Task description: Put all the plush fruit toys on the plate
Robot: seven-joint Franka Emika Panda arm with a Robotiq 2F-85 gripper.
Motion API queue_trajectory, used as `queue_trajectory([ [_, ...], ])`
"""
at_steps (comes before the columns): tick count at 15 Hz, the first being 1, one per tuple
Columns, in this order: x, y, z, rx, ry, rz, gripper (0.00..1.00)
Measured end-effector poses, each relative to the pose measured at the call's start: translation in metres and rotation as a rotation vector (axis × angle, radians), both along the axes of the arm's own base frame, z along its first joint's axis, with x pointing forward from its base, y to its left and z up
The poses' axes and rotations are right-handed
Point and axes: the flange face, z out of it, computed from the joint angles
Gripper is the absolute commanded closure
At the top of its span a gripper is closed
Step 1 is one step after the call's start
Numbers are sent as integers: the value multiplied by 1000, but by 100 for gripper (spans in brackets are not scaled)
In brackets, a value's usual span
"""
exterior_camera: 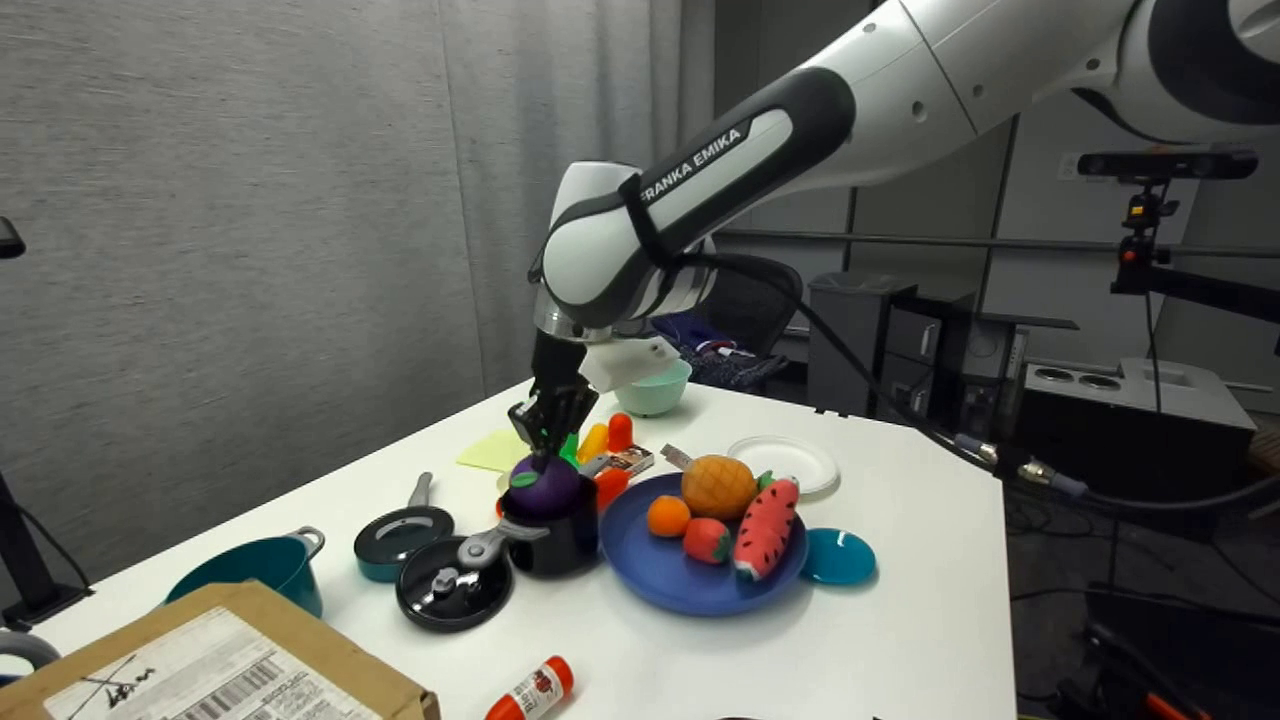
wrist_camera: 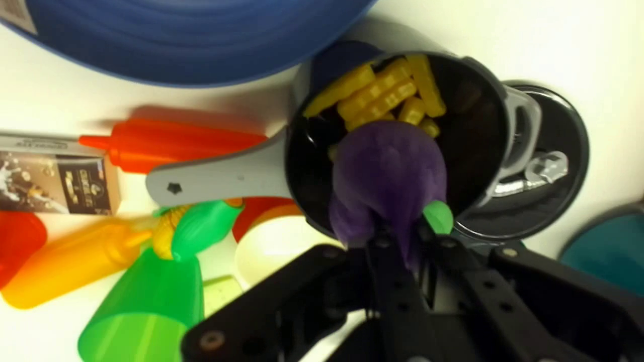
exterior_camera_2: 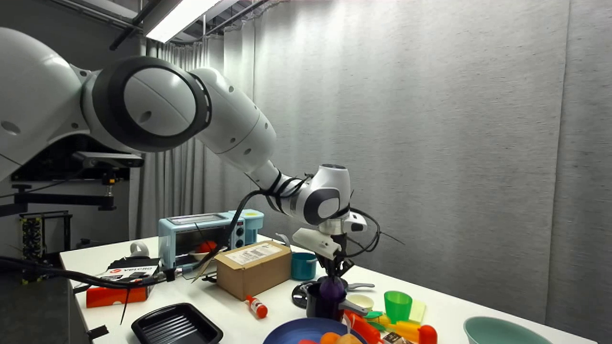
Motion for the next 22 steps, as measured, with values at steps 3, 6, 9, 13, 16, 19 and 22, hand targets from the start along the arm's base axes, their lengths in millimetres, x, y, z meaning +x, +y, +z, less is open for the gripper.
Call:
queue_trajectory([
  [3, -5, 10, 45, 0, -10, 92, 98],
  [6, -21, 4, 73, -27, 75, 166, 98],
  [9, -40, -20, 69, -105, 201, 217, 98],
  [13, -62, -46, 23, -116, 309, 266, 98],
  [16, -72, -40, -15, -77, 333, 315, 98],
  [19, -83, -25, -44, -63, 379, 367, 59],
  [22, -87, -19, -56, -63, 396, 381, 34],
])
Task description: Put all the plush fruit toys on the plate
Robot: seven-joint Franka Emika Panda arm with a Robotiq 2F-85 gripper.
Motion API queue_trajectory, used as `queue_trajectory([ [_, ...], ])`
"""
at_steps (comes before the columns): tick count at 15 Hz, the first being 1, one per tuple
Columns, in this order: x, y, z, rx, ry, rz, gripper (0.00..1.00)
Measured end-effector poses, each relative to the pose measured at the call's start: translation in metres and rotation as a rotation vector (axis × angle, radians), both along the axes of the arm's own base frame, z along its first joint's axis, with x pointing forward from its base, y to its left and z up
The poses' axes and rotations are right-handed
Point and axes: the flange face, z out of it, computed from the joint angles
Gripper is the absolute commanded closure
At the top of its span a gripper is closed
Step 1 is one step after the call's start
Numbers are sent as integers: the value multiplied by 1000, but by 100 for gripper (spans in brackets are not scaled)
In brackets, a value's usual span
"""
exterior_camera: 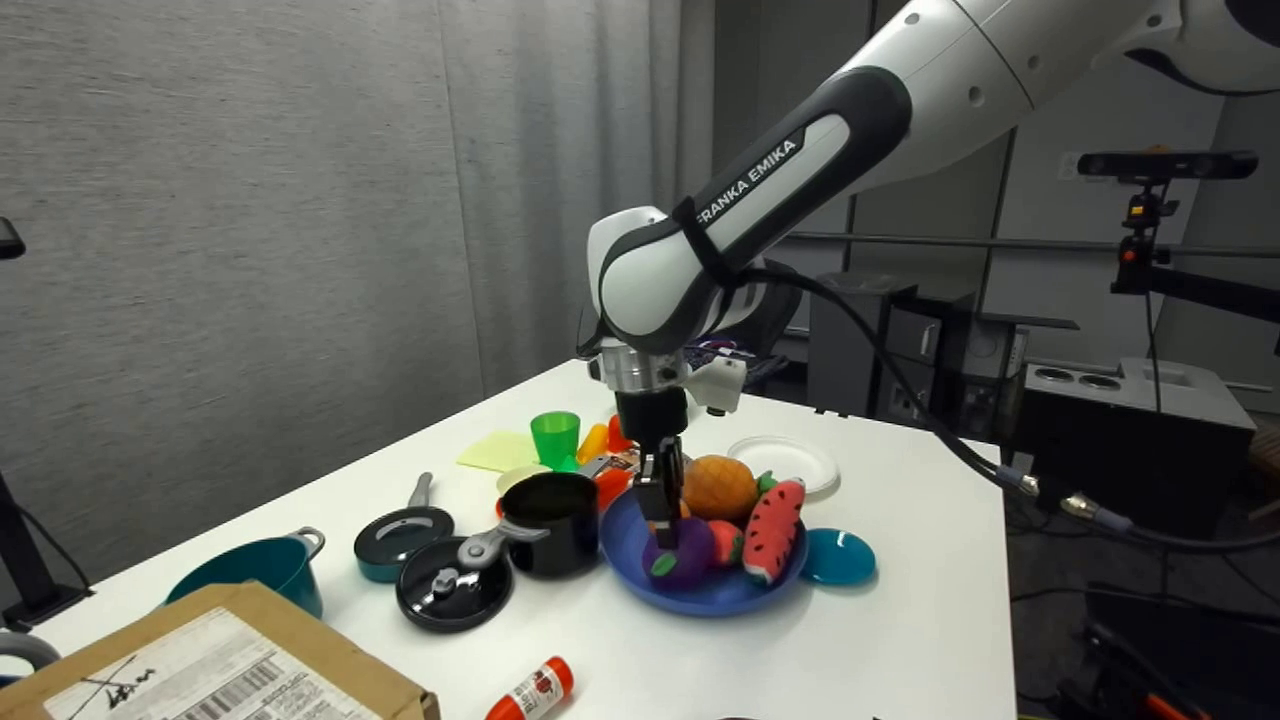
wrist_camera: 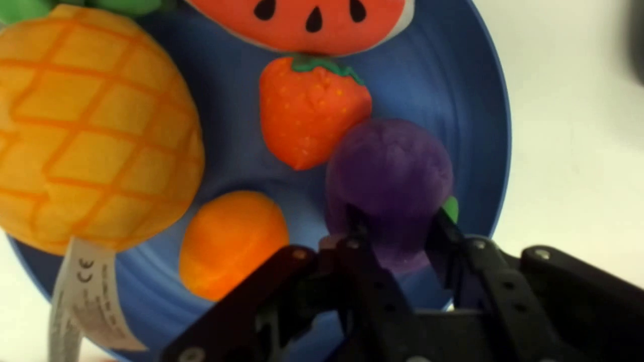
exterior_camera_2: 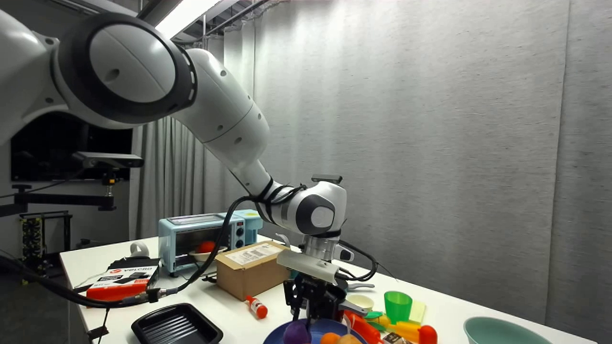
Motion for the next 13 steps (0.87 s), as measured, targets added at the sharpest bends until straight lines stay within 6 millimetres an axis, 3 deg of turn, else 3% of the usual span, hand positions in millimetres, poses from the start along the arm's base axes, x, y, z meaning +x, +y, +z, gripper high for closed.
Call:
queue_trajectory([
  [5, 4, -1, 6, -15, -34, 13, 1],
  [11, 11, -2, 56, -49, -152, 31, 0],
  [13, 11, -2, 62, -50, -159, 30, 0],
])
